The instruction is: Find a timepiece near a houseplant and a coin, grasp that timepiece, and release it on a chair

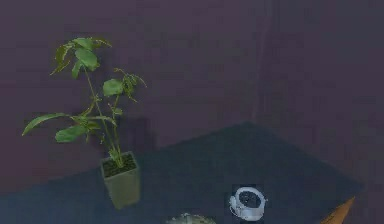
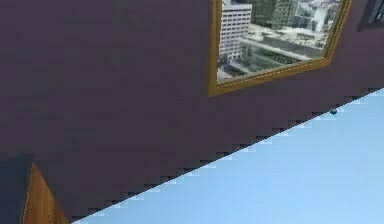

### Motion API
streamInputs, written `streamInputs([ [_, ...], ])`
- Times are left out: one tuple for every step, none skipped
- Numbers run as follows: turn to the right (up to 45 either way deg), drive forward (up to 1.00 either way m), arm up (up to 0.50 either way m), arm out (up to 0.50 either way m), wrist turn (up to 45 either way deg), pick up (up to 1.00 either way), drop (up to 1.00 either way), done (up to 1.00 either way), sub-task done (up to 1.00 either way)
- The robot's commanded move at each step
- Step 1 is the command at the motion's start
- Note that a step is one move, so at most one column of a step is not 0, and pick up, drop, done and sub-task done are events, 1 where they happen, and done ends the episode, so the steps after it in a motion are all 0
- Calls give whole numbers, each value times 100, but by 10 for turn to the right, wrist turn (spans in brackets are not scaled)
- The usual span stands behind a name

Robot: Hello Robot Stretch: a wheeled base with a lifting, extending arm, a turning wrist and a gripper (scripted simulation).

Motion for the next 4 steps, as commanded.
streamInputs([
  [-450,0,0,0,0,0,0,0,0],
  [-180,0,0,0,0,0,0,0,0],
  [0,0,50,0,0,0,0,0,0],
  [0,0,36,0,0,0,0,0,0],
])
